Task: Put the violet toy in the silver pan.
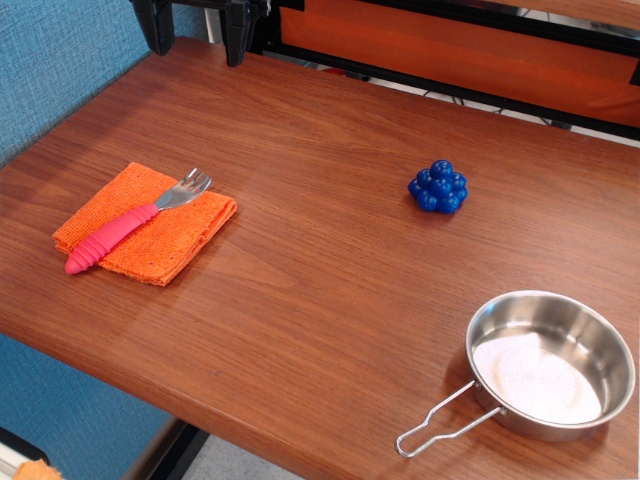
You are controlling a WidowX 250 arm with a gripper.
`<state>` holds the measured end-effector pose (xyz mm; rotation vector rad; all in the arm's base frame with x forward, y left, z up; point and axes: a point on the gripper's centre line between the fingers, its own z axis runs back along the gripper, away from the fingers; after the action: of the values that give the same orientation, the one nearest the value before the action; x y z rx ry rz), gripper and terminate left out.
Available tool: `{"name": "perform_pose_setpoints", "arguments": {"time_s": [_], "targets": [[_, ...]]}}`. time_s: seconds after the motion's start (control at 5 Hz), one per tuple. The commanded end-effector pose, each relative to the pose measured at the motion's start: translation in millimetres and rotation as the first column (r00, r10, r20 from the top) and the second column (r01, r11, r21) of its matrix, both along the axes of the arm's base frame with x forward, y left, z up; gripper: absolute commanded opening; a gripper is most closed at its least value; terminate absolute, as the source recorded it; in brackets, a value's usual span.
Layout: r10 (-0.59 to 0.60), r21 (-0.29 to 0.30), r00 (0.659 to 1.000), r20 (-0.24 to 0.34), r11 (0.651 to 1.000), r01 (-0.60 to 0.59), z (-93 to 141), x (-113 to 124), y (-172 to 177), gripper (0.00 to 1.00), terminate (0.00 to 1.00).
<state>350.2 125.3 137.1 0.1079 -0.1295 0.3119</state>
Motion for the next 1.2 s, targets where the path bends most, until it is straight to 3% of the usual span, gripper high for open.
{"name": "perform_pose_setpoints", "arguments": {"time_s": [0.0,0.4,0.6,0.8,1.0], "targets": [[0.0,0.0,1.0,0.0,1.0,0.0,0.0,0.0,0.0,1.0,0.0],[-0.176,0.027,0.983,0.05,0.984,0.175,6.8,29.1,-70.8,1.0,0.0],[-0.284,0.02,0.955,0.084,0.959,0.283,1.8,37.6,-110.5,1.0,0.0],[-0.394,-0.001,0.913,0.105,0.918,0.397,-15.2,51.5,-153.6,1.0,0.0],[-0.436,-0.017,0.896,0.081,0.898,0.439,-36.1,64.3,-173.7,1.0,0.0]]}}
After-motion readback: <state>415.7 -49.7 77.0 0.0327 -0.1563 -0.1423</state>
